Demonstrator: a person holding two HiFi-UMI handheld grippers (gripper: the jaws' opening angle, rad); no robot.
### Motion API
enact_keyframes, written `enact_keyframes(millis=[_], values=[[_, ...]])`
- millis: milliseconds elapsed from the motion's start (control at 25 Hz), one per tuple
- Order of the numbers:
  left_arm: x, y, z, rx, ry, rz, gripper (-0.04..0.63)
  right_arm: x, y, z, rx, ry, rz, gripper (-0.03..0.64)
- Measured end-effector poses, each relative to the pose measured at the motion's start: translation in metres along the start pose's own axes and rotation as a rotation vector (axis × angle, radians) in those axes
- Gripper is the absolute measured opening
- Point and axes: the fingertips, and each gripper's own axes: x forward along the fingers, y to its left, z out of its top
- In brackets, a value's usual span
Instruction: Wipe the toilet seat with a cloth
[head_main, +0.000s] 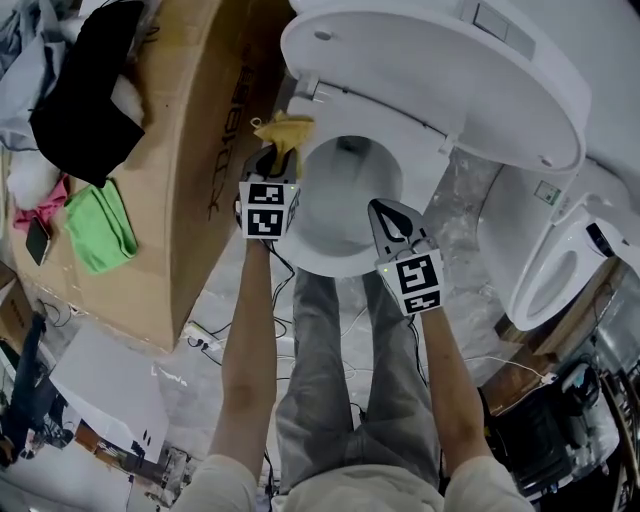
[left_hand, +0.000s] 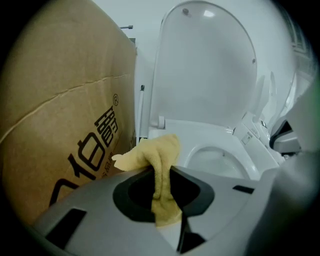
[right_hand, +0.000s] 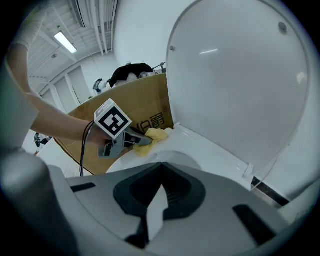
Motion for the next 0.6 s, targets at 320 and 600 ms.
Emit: enact_keyframes(millis=[320, 600], values=[[-0.018, 0.004, -0.027, -0.027, 0.008, 0.032, 0.081, -0.011, 0.004, -0.008, -0.018, -0.001, 0.002, 0.006], [-0.034, 0.005, -0.045, -0.029, 0.016, 0.070, 0.081, -0.022, 0.010, -0.014, -0.038, -0.006, 0.011, 0.006]])
